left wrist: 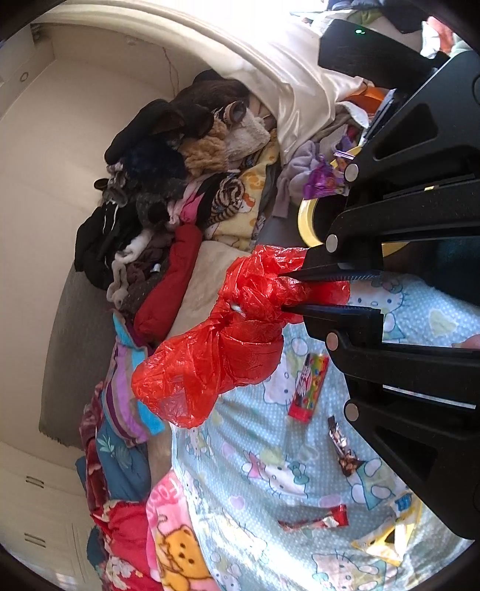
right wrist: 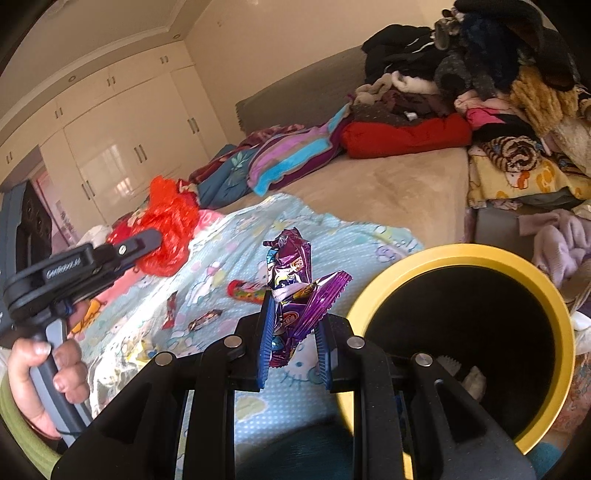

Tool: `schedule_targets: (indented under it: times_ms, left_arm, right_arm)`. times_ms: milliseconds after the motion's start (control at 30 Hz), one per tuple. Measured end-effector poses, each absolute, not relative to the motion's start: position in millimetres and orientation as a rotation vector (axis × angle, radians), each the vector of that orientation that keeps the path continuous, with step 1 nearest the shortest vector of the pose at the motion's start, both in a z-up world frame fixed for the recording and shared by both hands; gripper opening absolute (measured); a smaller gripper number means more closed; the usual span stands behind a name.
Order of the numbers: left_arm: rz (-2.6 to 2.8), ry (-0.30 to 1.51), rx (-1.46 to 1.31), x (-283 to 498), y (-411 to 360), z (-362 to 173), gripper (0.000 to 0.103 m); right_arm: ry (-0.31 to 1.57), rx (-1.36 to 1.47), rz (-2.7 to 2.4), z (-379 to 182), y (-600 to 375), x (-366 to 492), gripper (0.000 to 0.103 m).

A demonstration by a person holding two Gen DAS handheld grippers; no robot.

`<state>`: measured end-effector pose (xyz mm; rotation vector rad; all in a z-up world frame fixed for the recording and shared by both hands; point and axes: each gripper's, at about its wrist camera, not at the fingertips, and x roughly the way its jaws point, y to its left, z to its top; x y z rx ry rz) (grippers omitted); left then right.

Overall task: Collect trash
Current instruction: 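Carry the red bag and purple wrapper over the yellow-rimmed bin with both tools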

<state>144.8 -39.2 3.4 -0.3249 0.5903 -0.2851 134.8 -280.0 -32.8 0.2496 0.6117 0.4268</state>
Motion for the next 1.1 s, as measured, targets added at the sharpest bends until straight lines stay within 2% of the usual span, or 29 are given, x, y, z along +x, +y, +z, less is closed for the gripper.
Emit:
schedule_targets:
  times_ms: [1100]
  left_arm:
    - [-0.479,0.654,-0.221,132,-127,-9,0.006]
  right_arm:
    - [0.570,0.333,0.222,-31,-373,143,0.020]
